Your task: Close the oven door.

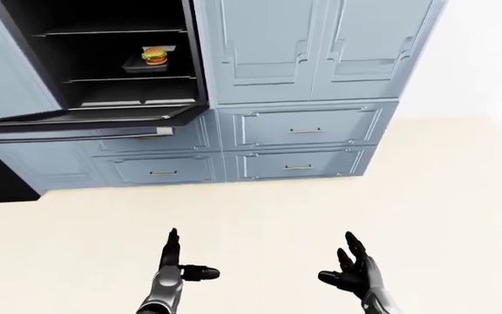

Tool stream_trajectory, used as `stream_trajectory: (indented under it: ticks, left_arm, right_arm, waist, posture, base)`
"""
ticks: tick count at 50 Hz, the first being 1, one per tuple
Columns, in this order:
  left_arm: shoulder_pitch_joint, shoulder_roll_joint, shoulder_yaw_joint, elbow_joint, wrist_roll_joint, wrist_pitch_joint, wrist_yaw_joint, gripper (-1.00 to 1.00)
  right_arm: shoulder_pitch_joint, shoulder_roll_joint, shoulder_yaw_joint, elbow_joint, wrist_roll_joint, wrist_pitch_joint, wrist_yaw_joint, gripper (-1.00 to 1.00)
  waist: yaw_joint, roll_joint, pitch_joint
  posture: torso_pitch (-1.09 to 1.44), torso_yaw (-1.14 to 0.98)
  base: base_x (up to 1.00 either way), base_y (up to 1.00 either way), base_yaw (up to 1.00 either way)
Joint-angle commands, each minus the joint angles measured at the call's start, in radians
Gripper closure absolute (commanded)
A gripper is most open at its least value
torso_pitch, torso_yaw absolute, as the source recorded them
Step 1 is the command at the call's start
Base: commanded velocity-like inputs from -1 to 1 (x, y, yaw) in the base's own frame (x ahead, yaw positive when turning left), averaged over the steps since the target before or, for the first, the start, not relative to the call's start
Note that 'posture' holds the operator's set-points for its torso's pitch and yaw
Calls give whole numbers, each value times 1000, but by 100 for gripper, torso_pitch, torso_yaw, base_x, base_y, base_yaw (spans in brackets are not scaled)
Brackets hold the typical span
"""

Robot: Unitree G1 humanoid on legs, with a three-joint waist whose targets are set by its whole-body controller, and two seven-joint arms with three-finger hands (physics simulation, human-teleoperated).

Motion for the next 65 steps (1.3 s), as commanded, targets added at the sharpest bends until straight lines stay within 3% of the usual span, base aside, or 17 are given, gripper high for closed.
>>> stream_trajectory:
  ticks: [1,2,5,11,16,17,19,24,30,31,39,44,45,48,53,57,65]
  left_arm:
    - [-22,13,2,-25,-1,-18,11,-100]
    - [-22,13,2,-25,-1,-18,10,-100]
    - [-23,14,2,-25,0,-19,12,-100]
    - [-24,15,3,-25,-1,-21,13,-100]
    - [-23,15,2,-25,0,-23,15,-100]
    - [-22,14,2,-25,0,-24,15,-100]
    - [-22,14,2,-25,0,-24,16,-100]
    - [-21,13,1,-25,1,-25,16,-100]
    - [-23,14,2,-25,-1,-26,14,-100]
    - [-23,14,2,-25,-1,-26,14,-100]
    - [-24,14,2,-26,-3,-23,12,-100]
    - [-23,14,1,-25,-3,-21,12,-100]
    - [-23,14,1,-26,-3,-22,12,-100]
    - [-23,15,1,-26,-4,-17,10,-100]
    - [-22,15,1,-26,-5,-14,6,-100]
    - [-22,14,0,-26,-4,-14,9,-100]
    - [-19,13,-3,-25,-1,-16,12,-100]
  right_arm:
    - [-17,0,0,-18,3,-16,12,-100]
    - [-18,1,-2,-19,7,-17,19,-100]
    - [-20,2,-1,-18,6,-16,18,-100]
    - [-20,2,0,-19,8,-14,20,-100]
    - [-20,3,2,-19,6,-14,18,-100]
    - [-20,3,3,-19,5,-13,17,-100]
    - [-20,3,3,-19,5,-13,17,-100]
    - [-21,4,2,-18,4,-10,19,-100]
    - [-19,4,1,-17,5,-10,23,-100]
    - [-19,4,1,-18,5,-9,23,-100]
    - [-23,1,3,-20,5,-4,22,-100]
    - [-22,2,3,-20,5,-5,22,-100]
    - [-20,3,2,-19,6,-7,24,-100]
    - [-16,3,1,-18,8,-8,27,-100]
    - [-14,3,1,-18,9,-6,28,-100]
    - [-12,4,0,-17,10,-7,30,-100]
    - [-17,5,1,-17,8,-4,27,-100]
  waist:
    - [0,20,-13]
    - [10,-27,-15]
    - [10,-15,-3]
    - [11,-58,-2]
    - [10,-167,-18]
    - [2,-121,-13]
    - [2,-129,-13]
    - [-1,-88,-8]
    - [-15,23,-28]
    - [-1,-4,-19]
    - [12,-51,-7]
    - [14,-159,-19]
    - [4,-111,-17]
    - [-3,-120,-18]
    - [-5,-71,-8]
    - [-9,24,-22]
    - [11,-32,-12]
  posture:
    - [0,0]
    - [0,0]
    - [0,0]
    - [0,0]
    - [0,0]
    - [0,0]
    - [0,0]
    - [0,0]
    - [0,0]
    - [0,0]
    - [0,0]
    - [0,0]
    - [0,0]
    - [0,0]
    - [0,0]
    - [0,0]
    - [0,0]
  base:
    - [7,0,0]
    - [8,0,0]
    - [18,0,0]
    - [19,0,0]
    - [19,0,0]
    - [20,0,0]
    - [19,0,0]
    - [18,0,0]
    - [19,0,0]
    - [18,0,0]
    - [19,0,0]
    - [19,0,0]
    - [19,0,0]
    - [19,0,0]
    - [19,0,0]
    - [19,0,0]
    - [19,0,0]
